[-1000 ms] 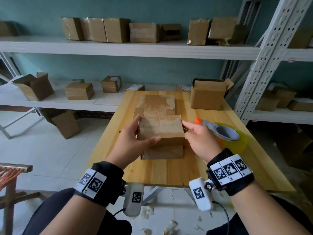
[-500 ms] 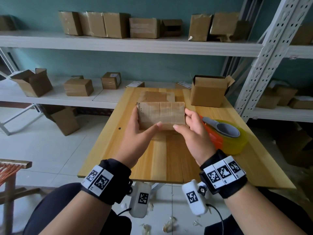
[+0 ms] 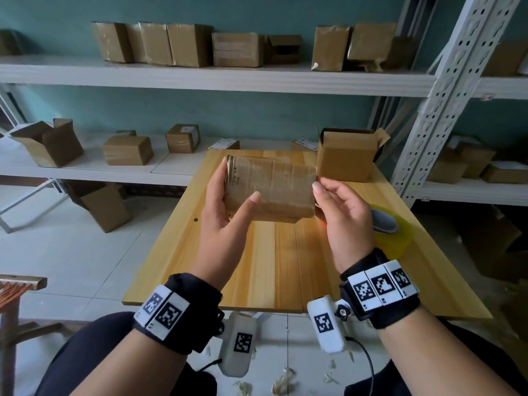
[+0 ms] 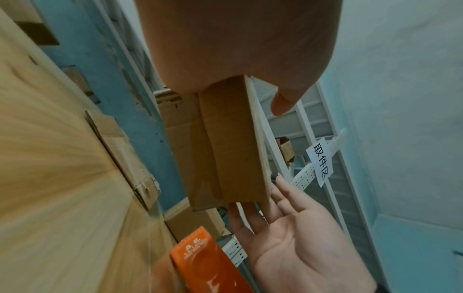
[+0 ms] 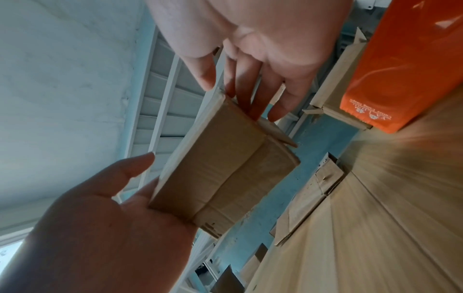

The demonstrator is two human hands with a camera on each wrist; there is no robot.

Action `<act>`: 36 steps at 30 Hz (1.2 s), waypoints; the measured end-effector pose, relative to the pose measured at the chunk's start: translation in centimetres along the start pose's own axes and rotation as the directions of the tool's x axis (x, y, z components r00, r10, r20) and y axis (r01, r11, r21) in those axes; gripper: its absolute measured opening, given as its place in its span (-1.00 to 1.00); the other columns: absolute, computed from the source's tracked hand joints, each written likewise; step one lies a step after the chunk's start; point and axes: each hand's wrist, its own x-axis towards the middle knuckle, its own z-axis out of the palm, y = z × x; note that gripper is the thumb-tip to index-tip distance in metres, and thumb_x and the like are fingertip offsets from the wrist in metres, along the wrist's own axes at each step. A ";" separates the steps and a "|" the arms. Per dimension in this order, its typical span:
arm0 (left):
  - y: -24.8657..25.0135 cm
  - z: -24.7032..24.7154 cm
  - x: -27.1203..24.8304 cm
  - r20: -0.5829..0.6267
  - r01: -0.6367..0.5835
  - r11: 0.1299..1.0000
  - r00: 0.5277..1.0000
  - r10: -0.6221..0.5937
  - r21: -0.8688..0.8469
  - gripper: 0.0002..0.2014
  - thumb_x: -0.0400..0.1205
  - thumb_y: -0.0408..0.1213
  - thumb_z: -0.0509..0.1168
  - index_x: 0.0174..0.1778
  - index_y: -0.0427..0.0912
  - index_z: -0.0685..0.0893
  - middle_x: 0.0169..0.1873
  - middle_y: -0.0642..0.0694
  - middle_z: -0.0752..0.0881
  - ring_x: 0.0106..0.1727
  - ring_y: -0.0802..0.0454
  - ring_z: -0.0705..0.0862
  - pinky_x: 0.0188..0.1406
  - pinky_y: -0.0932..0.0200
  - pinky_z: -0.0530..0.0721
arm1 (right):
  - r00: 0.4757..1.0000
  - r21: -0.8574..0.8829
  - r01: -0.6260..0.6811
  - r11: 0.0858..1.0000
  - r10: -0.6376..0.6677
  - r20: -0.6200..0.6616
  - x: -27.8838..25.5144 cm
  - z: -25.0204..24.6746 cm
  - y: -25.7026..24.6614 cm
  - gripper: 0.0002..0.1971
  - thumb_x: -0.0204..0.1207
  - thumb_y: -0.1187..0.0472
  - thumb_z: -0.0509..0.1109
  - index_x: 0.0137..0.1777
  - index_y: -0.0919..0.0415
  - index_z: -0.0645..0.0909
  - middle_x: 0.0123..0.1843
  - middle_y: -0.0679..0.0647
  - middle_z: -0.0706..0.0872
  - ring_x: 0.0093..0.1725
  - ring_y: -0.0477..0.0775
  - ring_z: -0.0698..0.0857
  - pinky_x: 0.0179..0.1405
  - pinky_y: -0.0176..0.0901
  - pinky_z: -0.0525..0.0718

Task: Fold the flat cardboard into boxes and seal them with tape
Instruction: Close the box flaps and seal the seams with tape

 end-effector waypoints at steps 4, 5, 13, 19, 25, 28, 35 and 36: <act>-0.3 0.5 -0.2 -0.066 0.022 0.999 0.998 -0.019 0.046 -0.33 0.76 0.13 0.37 0.79 0.12 0.38 0.58 0.09 0.62 0.60 0.09 0.59 0.58 -0.20 0.64 | 0.998 -0.054 0.060 0.997 -0.061 -0.017 -0.1 0.0 0.5 -0.74 0.64 -0.01 0.57 0.27 -0.01 0.81 0.08 -0.10 0.90 0.15 -0.11 0.85 0.23 0.05 0.83; -0.5 0.4 -0.1 -0.086 0.045 0.998 0.995 -0.040 0.050 -0.36 0.77 0.17 0.33 0.78 0.12 0.40 0.57 0.11 0.64 0.59 0.09 0.61 0.58 -0.21 0.63 | 0.998 -0.065 0.068 0.996 -0.069 -0.009 -0.2 0.0 0.4 -0.71 0.62 0.00 0.58 0.29 0.03 0.81 0.09 -0.10 0.91 0.15 -0.13 0.85 0.22 -0.01 0.83; -1.4 -0.7 1.4 -0.034 0.309 0.826 0.942 -0.333 0.472 -0.31 0.78 0.38 0.12 0.70 0.00 0.52 0.45 0.03 0.69 0.45 -0.04 0.67 0.47 -0.15 0.69 | 0.984 -0.380 -0.018 0.925 0.084 0.157 0.5 -0.9 1.9 -0.60 0.70 -0.12 0.46 0.45 0.01 0.75 0.08 0.03 0.88 0.13 -0.02 0.81 0.26 0.06 0.80; -1.4 -0.5 2.0 -0.108 0.410 0.715 0.897 -0.429 0.566 -0.44 0.86 0.30 -0.05 0.38 -0.11 0.54 -0.06 0.07 0.61 0.03 -0.03 0.65 0.07 -0.07 0.62 | 0.961 -0.496 -0.037 0.867 0.166 0.219 1.2 -1.1 1.8 -0.62 0.81 -0.02 0.33 0.50 0.10 0.72 -0.01 -0.20 0.74 -0.03 -0.25 0.67 -0.03 -0.39 0.57; -1.7 -1.1 2.9 -0.126 0.506 0.757 0.855 -0.503 0.413 -0.58 0.86 0.22 0.06 0.18 -0.05 0.61 0.02 -0.11 0.71 0.09 -0.14 0.72 0.26 -0.35 0.78 | 0.952 -0.552 -0.025 0.833 0.188 0.240 1.6 -0.7 1.3 -0.59 0.84 -0.05 0.24 0.57 0.06 0.65 0.23 -0.01 0.83 0.05 -0.08 0.71 0.06 -0.18 0.63; -1.3 -1.0 2.9 -0.107 0.450 0.736 0.879 -0.465 0.506 -0.58 0.86 0.22 0.06 0.16 -0.06 0.59 -0.03 -0.13 0.74 0.02 -0.15 0.76 0.18 -0.33 0.82 | 0.948 -0.584 -0.015 0.812 0.196 0.248 1.8 0.0 1.4 -0.55 0.86 -0.06 0.20 0.61 0.09 0.62 0.27 0.01 0.81 0.21 -0.02 0.71 0.08 -0.25 0.51; -1.4 -1.5 3.1 -0.023 0.509 0.733 0.828 -0.560 0.452 -0.55 0.87 0.21 0.08 0.44 -0.08 0.49 0.24 -0.13 0.70 0.15 -0.07 0.71 0.30 -0.22 0.76 | 0.936 -0.608 -0.036 0.793 0.241 0.258 1.8 -0.7 0.8 -0.63 0.83 0.04 0.27 0.51 0.14 0.70 0.13 0.03 0.82 0.06 0.01 0.72 0.11 -0.10 0.63; -1.4 -1.4 2.9 0.026 0.511 0.748 0.819 -0.574 0.422 -0.50 0.88 0.18 0.07 0.62 -0.06 0.38 0.41 -0.14 0.64 0.24 -0.07 0.68 0.36 -0.14 0.71 | 0.925 -0.646 -0.030 0.762 0.267 0.272 2.0 -1.0 0.9 -0.66 0.81 0.07 0.28 0.42 0.18 0.75 0.15 0.09 0.84 0.01 0.06 0.72 0.09 -0.05 0.64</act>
